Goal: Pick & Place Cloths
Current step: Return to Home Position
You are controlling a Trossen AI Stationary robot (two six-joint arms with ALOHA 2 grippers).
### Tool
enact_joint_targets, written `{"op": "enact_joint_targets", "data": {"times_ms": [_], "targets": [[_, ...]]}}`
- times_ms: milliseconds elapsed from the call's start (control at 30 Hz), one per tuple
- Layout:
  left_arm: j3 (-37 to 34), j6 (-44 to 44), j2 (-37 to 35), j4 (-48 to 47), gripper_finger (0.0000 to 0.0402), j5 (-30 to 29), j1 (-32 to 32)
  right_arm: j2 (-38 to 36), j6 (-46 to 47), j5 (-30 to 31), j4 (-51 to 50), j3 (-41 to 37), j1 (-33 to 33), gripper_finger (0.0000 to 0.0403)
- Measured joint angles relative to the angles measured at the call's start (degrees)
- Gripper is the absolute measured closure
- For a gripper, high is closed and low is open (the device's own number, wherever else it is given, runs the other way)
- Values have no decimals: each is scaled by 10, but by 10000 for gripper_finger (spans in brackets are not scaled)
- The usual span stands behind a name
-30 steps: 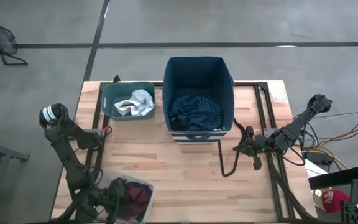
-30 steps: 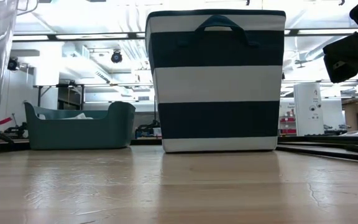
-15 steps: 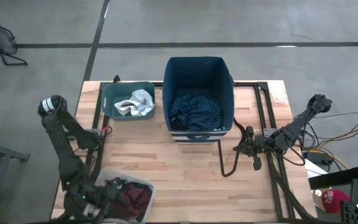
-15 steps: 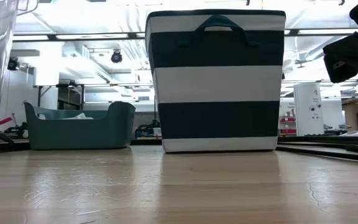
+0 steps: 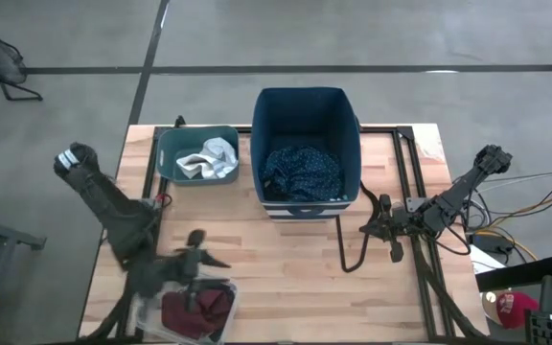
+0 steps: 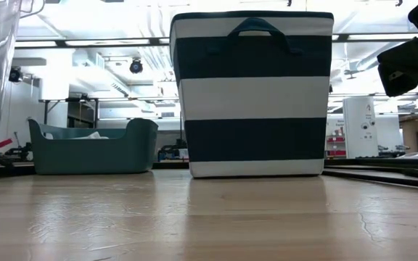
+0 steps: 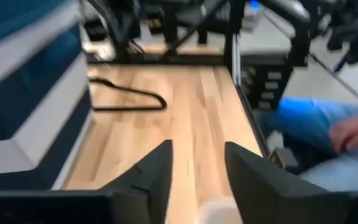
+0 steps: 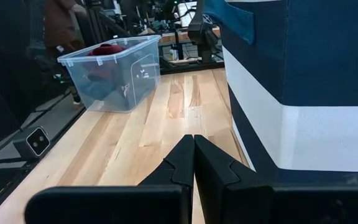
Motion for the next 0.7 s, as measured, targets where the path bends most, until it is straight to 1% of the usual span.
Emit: {"op": "enact_joint_targets", "data": {"times_ms": [67,133,200,233,267,300,433,600,700], "targets": [[-2,22,2,0,272,75,52,0,0,0,0,0,0,394],[-7,42,2,-1,305,132,97,0,0,0,0,0,0,394],[-14,58,-4,-1,345,179,133,0,0,0,0,0,0,394],[-18,65,-10,1,368,192,147,0,0,0,0,0,0,394],[-21,72,-17,3,384,194,156,0,0,0,0,0,0,394],[-25,81,-26,7,391,193,161,0,0,0,0,0,0,394],[-60,130,-70,38,392,191,167,0,0,0,0,0,0,394],[-134,146,-150,78,398,195,170,0,0,0,0,0,0,394],[-195,175,-203,133,396,195,183,0,0,0,0,0,0,394]]}}
